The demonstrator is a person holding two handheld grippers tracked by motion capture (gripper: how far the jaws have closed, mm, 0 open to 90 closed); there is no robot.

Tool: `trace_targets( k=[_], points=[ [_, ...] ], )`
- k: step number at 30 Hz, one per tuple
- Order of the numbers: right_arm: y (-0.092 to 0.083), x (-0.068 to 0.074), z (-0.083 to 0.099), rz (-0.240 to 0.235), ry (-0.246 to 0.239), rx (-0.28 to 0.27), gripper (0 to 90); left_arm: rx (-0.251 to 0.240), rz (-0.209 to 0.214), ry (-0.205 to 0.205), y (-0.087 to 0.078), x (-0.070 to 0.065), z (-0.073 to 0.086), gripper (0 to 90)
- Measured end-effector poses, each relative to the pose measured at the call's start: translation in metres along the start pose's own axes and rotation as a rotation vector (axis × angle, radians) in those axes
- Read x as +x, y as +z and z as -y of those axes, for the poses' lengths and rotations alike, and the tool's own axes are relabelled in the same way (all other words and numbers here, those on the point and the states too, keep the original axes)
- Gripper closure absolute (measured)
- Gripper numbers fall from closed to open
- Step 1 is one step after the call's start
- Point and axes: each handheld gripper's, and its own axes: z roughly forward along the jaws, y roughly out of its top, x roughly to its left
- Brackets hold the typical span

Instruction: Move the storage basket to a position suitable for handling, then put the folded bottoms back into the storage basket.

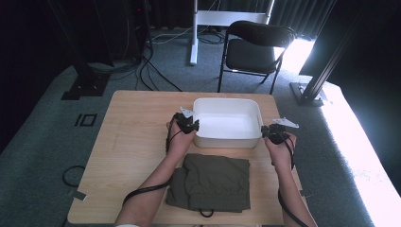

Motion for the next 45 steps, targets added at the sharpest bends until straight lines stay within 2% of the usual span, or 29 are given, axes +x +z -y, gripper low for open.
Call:
trace_targets(
  k=[2, 5, 6, 9, 12, 14, 16, 18, 21, 23, 26, 30, 31, 32, 33, 36, 41, 45],
  points=[
    [0.000, 0.000, -0.001, -0.003, -0.006, 0.006, 83.0, 0.012, 0.013, 0.002, 0.000, 0.000, 0.000, 67.2],
    [0.000, 0.000, -0.001, -0.022, -0.006, 0.007, 76.0, 0.017, 0.027, 0.006, -0.001, -0.001, -0.001, 62.3],
    [0.000, 0.000, -0.001, -0.027, -0.005, -0.001, 71.7, 0.019, 0.033, 0.002, -0.001, -0.001, -0.001, 61.3],
    [0.001, 0.000, -0.003, -0.035, -0.011, -0.033, 60.0, 0.038, 0.053, -0.013, -0.004, -0.001, -0.003, 49.2],
    [0.000, -0.001, -0.006, -0.055, -0.011, -0.066, 49.3, 0.028, 0.059, -0.008, -0.009, -0.001, -0.006, 45.3],
    [-0.001, -0.001, -0.007, -0.055, -0.019, -0.072, 46.5, 0.022, 0.065, -0.003, -0.013, -0.001, -0.009, 43.2],
    [-0.004, 0.000, -0.011, -0.090, -0.029, -0.094, 34.3, 0.003, 0.075, -0.005, -0.019, -0.001, -0.013, 40.0],
    [-0.007, 0.002, -0.014, -0.079, -0.041, -0.121, 27.2, -0.001, 0.092, -0.007, -0.024, -0.002, -0.016, 35.7],
    [-0.009, 0.004, -0.016, -0.081, -0.047, -0.138, 19.2, -0.008, 0.114, -0.012, -0.031, -0.003, -0.019, 35.6],
    [-0.012, 0.007, -0.017, -0.108, -0.063, -0.138, 17.0, -0.017, 0.122, -0.008, -0.038, -0.004, -0.020, 30.8],
    [-0.016, 0.012, -0.017, -0.147, -0.070, -0.129, 15.3, -0.017, 0.139, 0.012, -0.045, -0.005, -0.020, 28.0],
    [-0.022, 0.018, -0.017, -0.172, -0.084, -0.127, 14.8, -0.011, 0.192, 0.036, -0.054, -0.007, -0.019, 21.5],
    [-0.022, 0.018, -0.017, -0.172, -0.084, -0.127, 14.8, -0.011, 0.192, 0.036, -0.054, -0.007, -0.019, 21.5],
    [-0.026, 0.021, -0.017, -0.181, -0.102, -0.126, 13.8, -0.009, 0.217, 0.042, -0.058, -0.008, -0.018, 21.5],
    [-0.027, 0.022, -0.017, -0.184, -0.108, -0.126, 13.8, -0.008, 0.227, 0.056, -0.061, -0.008, -0.017, 21.6],
    [-0.031, 0.026, -0.015, -0.209, -0.132, -0.120, 13.9, 0.004, 0.255, 0.061, -0.068, -0.010, -0.014, 21.7],
    [-0.038, 0.031, -0.011, -0.232, -0.138, -0.126, 13.9, 0.014, 0.287, 0.087, -0.080, -0.013, -0.008, 20.2],
    [-0.045, 0.037, -0.007, -0.255, -0.148, -0.134, 13.9, 0.004, 0.296, 0.097, -0.088, -0.015, -0.002, 18.9]
  ],
)
